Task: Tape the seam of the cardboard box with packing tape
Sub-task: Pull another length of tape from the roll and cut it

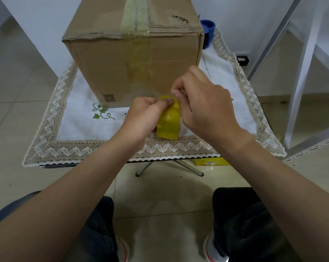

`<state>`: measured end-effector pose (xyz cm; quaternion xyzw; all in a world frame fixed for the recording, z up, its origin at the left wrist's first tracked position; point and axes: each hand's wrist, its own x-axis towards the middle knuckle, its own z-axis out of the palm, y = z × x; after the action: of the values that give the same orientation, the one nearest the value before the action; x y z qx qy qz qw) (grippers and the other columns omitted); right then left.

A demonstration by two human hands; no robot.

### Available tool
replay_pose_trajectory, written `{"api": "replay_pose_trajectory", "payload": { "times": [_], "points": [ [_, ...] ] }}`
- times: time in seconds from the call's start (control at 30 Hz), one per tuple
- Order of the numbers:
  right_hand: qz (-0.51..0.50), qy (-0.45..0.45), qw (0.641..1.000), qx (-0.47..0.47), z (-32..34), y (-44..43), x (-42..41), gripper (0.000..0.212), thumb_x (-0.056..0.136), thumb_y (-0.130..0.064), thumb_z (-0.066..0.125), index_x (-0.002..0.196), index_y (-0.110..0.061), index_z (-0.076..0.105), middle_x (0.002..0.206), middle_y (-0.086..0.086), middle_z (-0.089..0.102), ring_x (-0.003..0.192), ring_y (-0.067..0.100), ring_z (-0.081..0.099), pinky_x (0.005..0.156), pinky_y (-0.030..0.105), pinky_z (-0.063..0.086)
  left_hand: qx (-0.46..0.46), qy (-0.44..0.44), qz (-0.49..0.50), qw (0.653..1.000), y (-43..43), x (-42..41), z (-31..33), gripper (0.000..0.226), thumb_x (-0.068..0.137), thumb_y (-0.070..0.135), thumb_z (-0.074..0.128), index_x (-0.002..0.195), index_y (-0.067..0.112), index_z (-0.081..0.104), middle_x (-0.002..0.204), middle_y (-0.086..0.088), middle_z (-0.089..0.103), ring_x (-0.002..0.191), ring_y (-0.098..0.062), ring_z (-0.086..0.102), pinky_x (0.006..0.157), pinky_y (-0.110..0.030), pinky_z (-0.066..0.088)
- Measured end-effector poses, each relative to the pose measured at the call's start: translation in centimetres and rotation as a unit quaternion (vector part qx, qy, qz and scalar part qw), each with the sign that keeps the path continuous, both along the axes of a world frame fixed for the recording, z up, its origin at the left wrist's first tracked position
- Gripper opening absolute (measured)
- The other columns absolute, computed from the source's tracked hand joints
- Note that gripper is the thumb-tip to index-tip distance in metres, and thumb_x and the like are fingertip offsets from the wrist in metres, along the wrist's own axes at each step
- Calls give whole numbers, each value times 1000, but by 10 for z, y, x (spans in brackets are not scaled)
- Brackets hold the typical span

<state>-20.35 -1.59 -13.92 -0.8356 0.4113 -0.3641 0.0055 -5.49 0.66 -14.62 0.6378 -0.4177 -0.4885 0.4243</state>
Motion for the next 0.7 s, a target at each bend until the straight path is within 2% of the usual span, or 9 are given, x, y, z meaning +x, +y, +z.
{"api": "replay_pose_trajectory", "payload": {
  "times": [0.07,0.17,0.27,0.37,0.43,0.53,0.6,0.7],
  "points": [
    [0,-14,1000,2,1,0,1,19,102,-25,50,96,-12,63,98,2,60,63,28,56,48,47,47,10,0,1,1000,0,3,-1,37,96,36,69,104,0,73,86,-15,71,76,-26,69,59,-27,52],
    [-17,-63,997,40,1,-5,-2,12,101,-24,56,97,-16,63,97,-6,57,74,17,54,60,48,51,9,14,-16,1000,0,4,-2,30,96,36,69,102,8,77,100,-19,78,79,-24,73,58,-26,57],
    [-19,-110,989,95,0,-12,-4,7,100,-23,58,94,-21,62,98,-10,57,78,8,53,70,42,52,-17,-3,-33,999,2,1,-5,25,99,36,65,93,15,77,89,-11,78,76,-17,72,66,-28,57],
    [-23,-146,979,142,1,-18,-8,9,99,-20,62,91,-23,62,98,-4,64,79,12,60,72,26,50,-36,14,-28,999,2,-3,-9,16,98,35,68,93,20,71,77,7,76,72,-9,72,72,-33,59],
    [-20,-163,971,173,2,-19,-10,8,100,-18,63,92,-20,65,92,-5,68,78,12,63,68,14,44,-41,11,-12,999,3,-6,-12,24,91,42,74,100,23,64,89,6,77,81,-12,75,81,-45,62],
    [-5,-180,964,198,3,-17,-10,8,100,-17,64,92,-19,67,82,-9,68,75,11,65,65,11,43,-73,-33,18,997,5,-6,-14,44,84,47,77,113,25,53,112,7,63,104,-15,68,91,-58,58],
    [4,-180,962,204,4,-16,-10,9,100,-17,64,92,-20,66,81,-9,69,74,10,64,65,12,45,-117,-39,26,992,5,-3,-12,45,83,45,77,117,29,51,116,5,56,113,-14,62,88,-59,59],
    [8,-181,963,202,5,-17,-10,9,101,-18,63,92,-22,65,85,-6,72,73,9,64,66,18,49,-163,-55,10,985,4,1,-6,13,93,31,74,102,26,67,119,-4,59,106,-13,68,71,-51,65]
  ]
}}
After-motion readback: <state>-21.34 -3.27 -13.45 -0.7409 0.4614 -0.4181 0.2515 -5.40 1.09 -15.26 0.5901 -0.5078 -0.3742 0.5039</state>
